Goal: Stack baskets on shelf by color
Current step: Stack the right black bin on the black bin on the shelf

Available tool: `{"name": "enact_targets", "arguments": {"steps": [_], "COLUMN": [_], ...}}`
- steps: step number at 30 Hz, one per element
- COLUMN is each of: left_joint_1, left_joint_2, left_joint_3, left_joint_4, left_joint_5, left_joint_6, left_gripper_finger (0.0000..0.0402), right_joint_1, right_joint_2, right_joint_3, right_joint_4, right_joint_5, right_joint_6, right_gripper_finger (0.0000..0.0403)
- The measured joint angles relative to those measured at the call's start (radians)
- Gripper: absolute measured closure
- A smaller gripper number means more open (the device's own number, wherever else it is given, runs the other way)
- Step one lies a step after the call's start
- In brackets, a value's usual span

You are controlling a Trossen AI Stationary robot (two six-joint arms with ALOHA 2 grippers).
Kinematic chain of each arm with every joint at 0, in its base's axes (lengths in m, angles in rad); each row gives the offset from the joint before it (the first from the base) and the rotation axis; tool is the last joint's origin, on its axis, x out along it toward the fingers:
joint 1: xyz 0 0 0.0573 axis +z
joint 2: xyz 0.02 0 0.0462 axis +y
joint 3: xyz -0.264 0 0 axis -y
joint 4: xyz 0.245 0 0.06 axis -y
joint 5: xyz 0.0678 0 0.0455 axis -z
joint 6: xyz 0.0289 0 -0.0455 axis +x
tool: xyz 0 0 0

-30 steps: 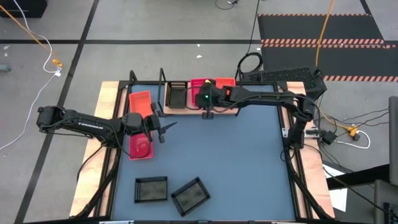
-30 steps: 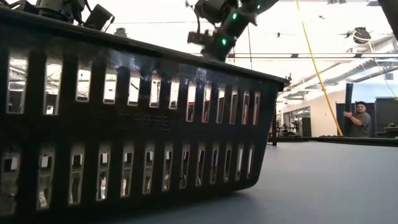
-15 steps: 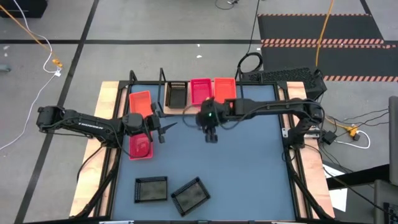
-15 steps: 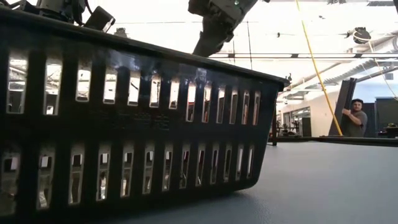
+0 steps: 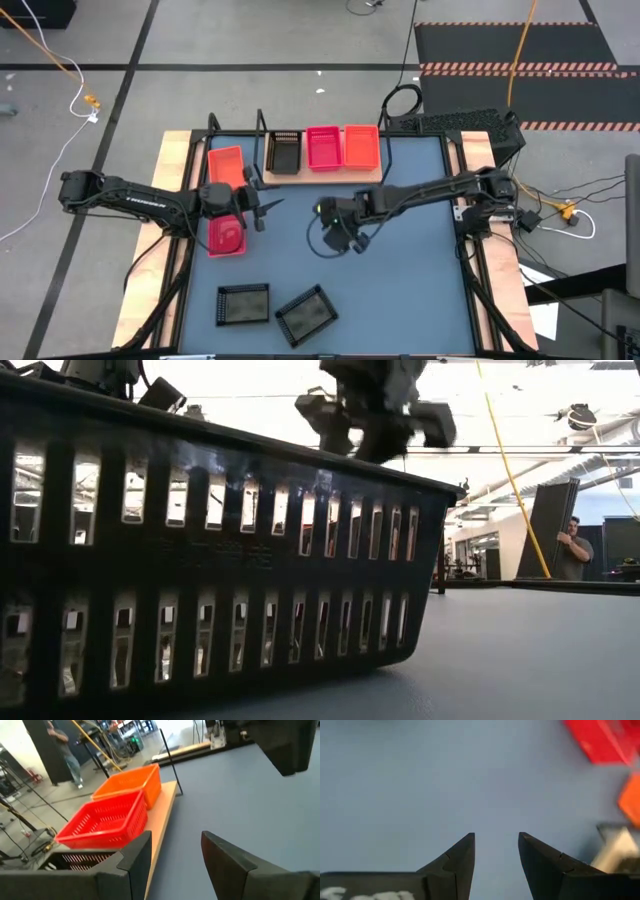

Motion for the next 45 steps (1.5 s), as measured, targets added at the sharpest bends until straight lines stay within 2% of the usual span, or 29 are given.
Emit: {"name": "enact_targets", "arguments": {"steps": [3,5,7,10,16,22,29,34,39,42,45], "left_joint_1": [0.0,0.0,0.0,-0.012,-0.085,-0.243,-0.491,-0.582,-0.588,-0.583,-0.583], "left_joint_2": [0.0,0.0,0.0,0.0,0.0,0.003,0.072,0.115,0.117,0.116,0.116], "left_joint_3": [0.0,0.0,0.0,0.0,0.0,0.0,0.0,0.0,0.0,0.0,0.0], "left_joint_4": [-0.023,-0.022,-0.017,-0.027,-0.097,-0.192,-0.197,-0.195,-0.195,-0.191,-0.187], "left_joint_5": [-0.013,-0.033,-0.047,-0.051,-0.05,-0.06,-0.281,-0.402,-0.419,-0.42,-0.421], "left_joint_6": [-0.002,-0.002,-0.032,-0.16,-0.405,-0.633,-0.785,-0.838,-0.833,-0.815,-0.795], "left_gripper_finger": [0.0227,0.0227,0.0227,0.0227,0.0227,0.0227,0.0227,0.0227,0.0227,0.0227,0.0227], "right_joint_1": [0.02,0.033,0.054,0.09,0.157,0.235,0.309,0.347,0.346,0.323,0.29], "right_joint_2": [0.003,0.001,0.003,0.005,0.002,0.017,0.139,0.192,0.194,0.173,0.134], "right_joint_3": [-0.077,-0.149,-0.22,-0.267,-0.27,-0.27,-0.254,-0.234,-0.216,-0.215,-0.215], "right_joint_4": [0.089,0.217,0.349,0.492,0.494,0.547,0.57,0.592,0.596,0.566,0.502], "right_joint_5": [0.0,0.002,0.047,0.127,0.063,0.024,0.049,0.108,0.121,0.163,0.159], "right_joint_6": [-0.164,-0.259,-0.324,-0.353,-0.419,-0.47,-0.544,-0.66,-0.584,-0.478,-0.337], "right_gripper_finger": [0.0259,0.0259,0.0259,0.0259,0.0259,0.0259,0.0259,0.0259,0.0279,0.0322,0.0382]}}
